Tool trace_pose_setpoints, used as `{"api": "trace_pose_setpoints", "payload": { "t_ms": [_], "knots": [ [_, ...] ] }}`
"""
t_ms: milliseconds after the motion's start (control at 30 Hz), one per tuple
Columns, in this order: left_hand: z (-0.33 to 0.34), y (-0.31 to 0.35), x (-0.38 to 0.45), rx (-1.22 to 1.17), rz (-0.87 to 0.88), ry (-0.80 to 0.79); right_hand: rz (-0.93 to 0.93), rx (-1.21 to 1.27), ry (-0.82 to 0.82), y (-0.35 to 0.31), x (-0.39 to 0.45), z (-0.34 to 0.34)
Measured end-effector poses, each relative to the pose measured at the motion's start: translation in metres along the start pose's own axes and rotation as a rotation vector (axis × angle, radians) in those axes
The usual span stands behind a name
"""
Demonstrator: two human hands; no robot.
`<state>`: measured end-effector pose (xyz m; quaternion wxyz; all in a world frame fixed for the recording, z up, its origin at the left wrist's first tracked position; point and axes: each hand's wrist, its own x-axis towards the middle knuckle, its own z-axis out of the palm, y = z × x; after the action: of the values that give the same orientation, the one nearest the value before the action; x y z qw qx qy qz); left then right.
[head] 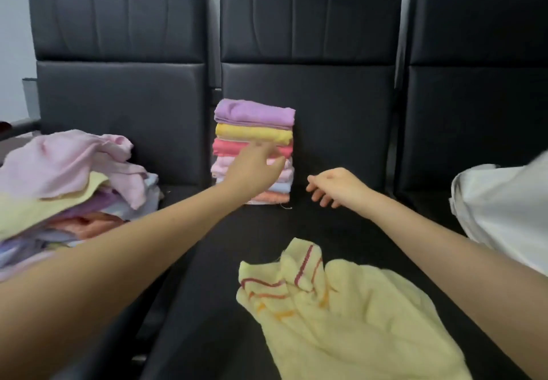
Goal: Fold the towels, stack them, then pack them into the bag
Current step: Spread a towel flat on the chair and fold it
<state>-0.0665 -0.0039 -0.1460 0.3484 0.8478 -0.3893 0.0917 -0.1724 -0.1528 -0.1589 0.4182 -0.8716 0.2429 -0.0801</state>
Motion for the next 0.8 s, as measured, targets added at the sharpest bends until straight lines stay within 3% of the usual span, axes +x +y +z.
{"api": "trace_pose_setpoints", "payload": {
  "t_ms": [133,233,300,400,467,533,633,800],
  "knots": [
    [0.027,-0.006,-0.087,0.026,-0.039,-0.208,0.025,-0.202,0.012,0.048,-0.050,0.026],
    [0.040,-0.026,-0.132,0.256,-0.234,-0.325,0.122,-0.297,-0.103,0.069,-0.072,0.042],
    [0.044,-0.037,-0.144,0.316,-0.311,-0.410,0.081,-0.385,-0.133,0.079,-0.075,0.052],
    [0.043,-0.044,-0.142,0.119,-0.282,-0.473,-0.026,-0.353,-0.092,0.085,-0.071,0.063],
    [0.038,-0.046,-0.136,-0.189,-0.295,-0.439,-0.057,-0.092,-0.079,0.084,-0.067,0.063],
    [0.033,-0.050,-0.127,-0.453,-0.302,-0.320,-0.008,0.330,0.026,0.079,-0.064,0.057],
    [0.031,-0.061,-0.106,-0.674,-0.262,-0.106,0.062,0.843,0.177,0.070,-0.058,0.038],
    [0.039,-0.081,-0.072,-0.856,-0.378,0.110,0.128,1.082,0.362,0.068,-0.048,0.010]
  ]
}}
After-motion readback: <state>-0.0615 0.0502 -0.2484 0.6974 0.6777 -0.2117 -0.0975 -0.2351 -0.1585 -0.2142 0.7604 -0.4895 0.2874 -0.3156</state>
